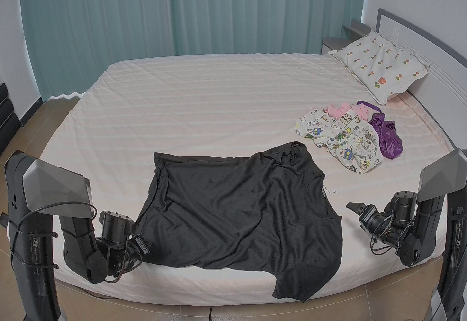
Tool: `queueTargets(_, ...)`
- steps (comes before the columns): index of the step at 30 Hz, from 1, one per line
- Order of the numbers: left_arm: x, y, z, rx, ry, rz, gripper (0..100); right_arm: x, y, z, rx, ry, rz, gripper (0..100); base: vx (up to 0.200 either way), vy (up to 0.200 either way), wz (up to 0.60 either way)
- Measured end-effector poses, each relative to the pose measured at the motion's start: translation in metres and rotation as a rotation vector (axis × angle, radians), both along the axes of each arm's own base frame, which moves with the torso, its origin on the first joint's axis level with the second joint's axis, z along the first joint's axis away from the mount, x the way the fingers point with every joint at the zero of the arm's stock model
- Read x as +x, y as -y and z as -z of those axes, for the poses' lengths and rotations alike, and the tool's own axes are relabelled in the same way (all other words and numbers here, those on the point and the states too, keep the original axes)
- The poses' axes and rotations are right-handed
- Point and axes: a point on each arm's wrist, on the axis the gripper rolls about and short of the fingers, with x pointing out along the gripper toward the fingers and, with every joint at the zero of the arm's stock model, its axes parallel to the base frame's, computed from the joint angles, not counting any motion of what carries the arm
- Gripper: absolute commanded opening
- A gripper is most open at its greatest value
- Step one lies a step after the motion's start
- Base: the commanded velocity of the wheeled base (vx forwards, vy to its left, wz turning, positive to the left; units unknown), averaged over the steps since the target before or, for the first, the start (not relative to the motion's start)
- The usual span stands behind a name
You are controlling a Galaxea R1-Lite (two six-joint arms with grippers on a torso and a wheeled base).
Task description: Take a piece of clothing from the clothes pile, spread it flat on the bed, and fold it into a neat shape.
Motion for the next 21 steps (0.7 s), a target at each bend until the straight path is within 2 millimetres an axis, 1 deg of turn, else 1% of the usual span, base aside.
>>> queueTargets(6,-0.006,-0.001,0.003,0.018,-0.029,0.009,0,-0.002,0.000,0.001,0.001,-0.009,-0.002,100,0.000,0.000,0.00)
queueTargets(12,-0.021,-0.006,0.003,0.118,-0.086,0.048,0,-0.003,0.000,0.001,0.001,-0.013,-0.002,100,0.000,0.000,0.00)
queueTargets(17,-0.035,-0.010,0.005,0.219,-0.180,0.068,0,-0.005,-0.001,-0.001,0.002,-0.013,-0.004,100,0.000,0.000,0.00)
queueTargets(21,-0.041,-0.011,0.005,0.243,-0.226,0.081,0,-0.005,0.000,-0.002,0.002,-0.012,-0.004,100,0.000,0.000,0.00)
